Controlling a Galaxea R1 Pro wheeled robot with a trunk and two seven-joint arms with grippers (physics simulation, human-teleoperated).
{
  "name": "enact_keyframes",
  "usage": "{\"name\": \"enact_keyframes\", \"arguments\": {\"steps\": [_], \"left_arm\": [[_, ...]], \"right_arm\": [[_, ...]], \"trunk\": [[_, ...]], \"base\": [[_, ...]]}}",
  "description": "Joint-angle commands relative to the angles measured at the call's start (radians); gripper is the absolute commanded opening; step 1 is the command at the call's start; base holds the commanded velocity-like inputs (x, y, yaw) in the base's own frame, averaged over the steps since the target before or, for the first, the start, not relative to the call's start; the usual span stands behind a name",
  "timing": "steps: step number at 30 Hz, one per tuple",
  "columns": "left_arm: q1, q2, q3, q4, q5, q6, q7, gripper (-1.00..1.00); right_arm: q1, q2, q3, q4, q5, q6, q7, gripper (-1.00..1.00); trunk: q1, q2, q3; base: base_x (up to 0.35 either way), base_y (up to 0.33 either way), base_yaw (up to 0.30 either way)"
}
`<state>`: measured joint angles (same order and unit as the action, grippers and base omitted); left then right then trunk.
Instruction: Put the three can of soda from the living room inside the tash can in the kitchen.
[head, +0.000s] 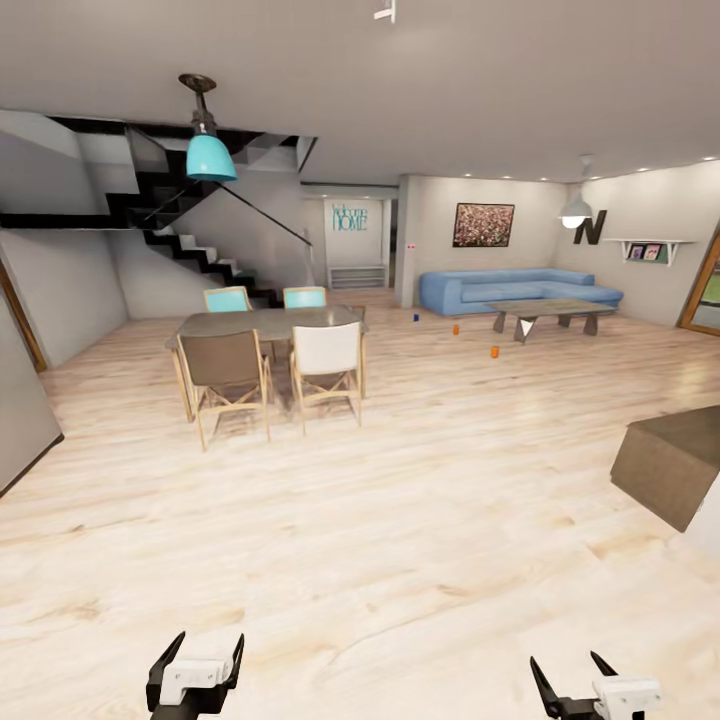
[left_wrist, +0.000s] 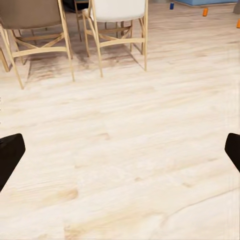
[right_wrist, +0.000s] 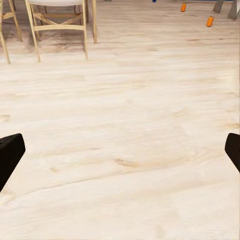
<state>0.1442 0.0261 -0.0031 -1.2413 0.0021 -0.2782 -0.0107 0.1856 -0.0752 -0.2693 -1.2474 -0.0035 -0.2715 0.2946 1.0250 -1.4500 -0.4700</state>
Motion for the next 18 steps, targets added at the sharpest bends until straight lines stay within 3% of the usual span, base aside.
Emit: {"name": "enact_keyframes", "arguments": {"steps": [1, 10, 18], "left_arm": [[0.0, 0.0, 0.0, 0.0, 0.0, 0.0, 0.0, 1.0], [0.0, 0.0, 0.0, 0.0, 0.0, 0.0, 0.0, 1.0], [-0.001, 0.0, 0.0, 0.0, 0.003, 0.0, 0.0, 1.0]], "right_arm": [[0.0, 0.0, 0.0, 0.0, 0.0, 0.0, 0.0, 1.0], [0.0, 0.0, 0.003, 0.001, 0.0, 0.0, 0.0, 1.0], [0.0, 0.0, 0.004, 0.003, -0.001, 0.0, 0.0, 1.0]], "trunk": [[0.0, 0.0, 0.0], [0.0, 0.0, 0.0], [0.0, 0.0, 0.001]], "base": [[0.227, 0.208, 0.0], [0.204, 0.186, -0.004], [0.035, 0.047, -0.162]]}}
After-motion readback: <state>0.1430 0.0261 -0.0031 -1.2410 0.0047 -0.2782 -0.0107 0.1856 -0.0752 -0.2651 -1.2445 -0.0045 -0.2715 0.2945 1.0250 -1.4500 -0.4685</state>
